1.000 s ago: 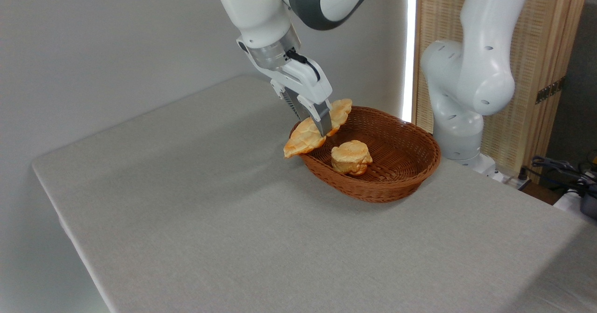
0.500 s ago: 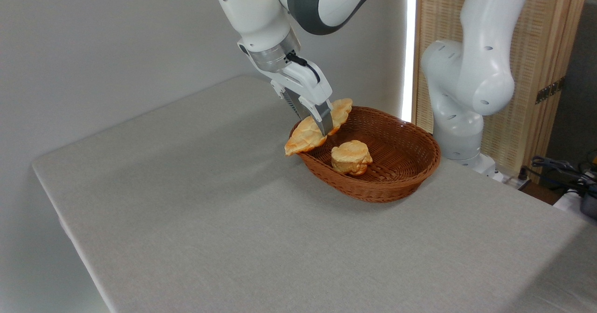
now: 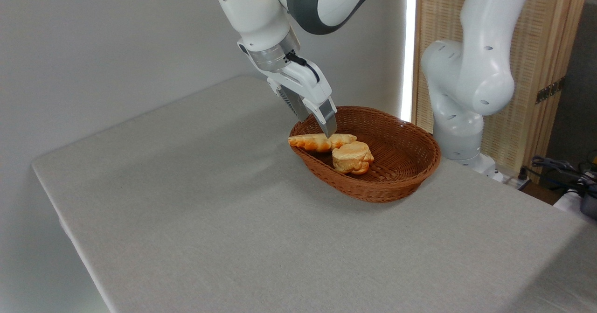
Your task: Put bread into the basket
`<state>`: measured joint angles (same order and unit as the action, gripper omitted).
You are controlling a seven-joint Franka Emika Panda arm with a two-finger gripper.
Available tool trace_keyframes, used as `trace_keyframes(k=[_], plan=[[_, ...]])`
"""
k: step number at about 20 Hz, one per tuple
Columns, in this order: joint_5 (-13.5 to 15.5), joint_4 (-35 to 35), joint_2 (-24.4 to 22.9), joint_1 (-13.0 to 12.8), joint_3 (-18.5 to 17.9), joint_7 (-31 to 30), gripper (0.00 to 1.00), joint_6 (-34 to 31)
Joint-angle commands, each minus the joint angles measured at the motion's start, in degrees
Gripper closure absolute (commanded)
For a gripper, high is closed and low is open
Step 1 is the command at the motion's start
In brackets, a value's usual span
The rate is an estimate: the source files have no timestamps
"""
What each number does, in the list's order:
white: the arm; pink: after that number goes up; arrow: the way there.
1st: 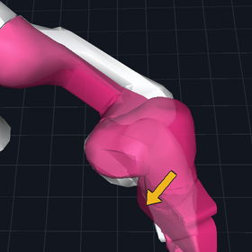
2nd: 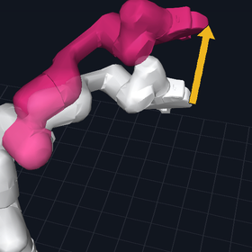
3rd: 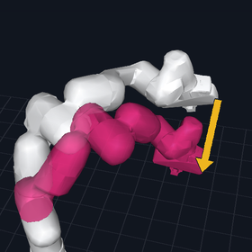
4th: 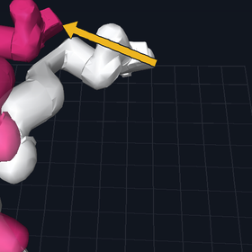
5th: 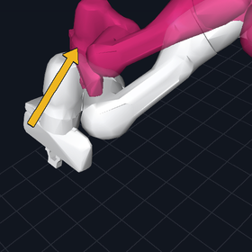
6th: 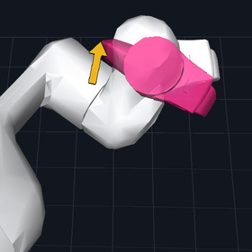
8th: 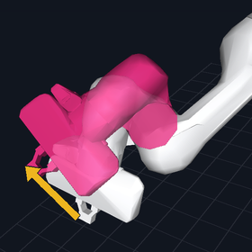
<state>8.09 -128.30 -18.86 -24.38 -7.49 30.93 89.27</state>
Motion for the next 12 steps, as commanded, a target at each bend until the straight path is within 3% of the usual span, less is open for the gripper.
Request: trace_keyframes(k=[1,5,8,12], plan=[[0.79,2.34,-0.13,-0.32,-0.24,-0.17,0.00,0.90],[-0.17,4.98,-0.13,0.21,-0.42,0.53,0.00,7.30],[-4.29,6.21,0.22,0.38,-0.86,0.97,0.00,12.67],[-7.02,9.11,1.72,0.65,-3.22,2.64,0.00,17.77]])
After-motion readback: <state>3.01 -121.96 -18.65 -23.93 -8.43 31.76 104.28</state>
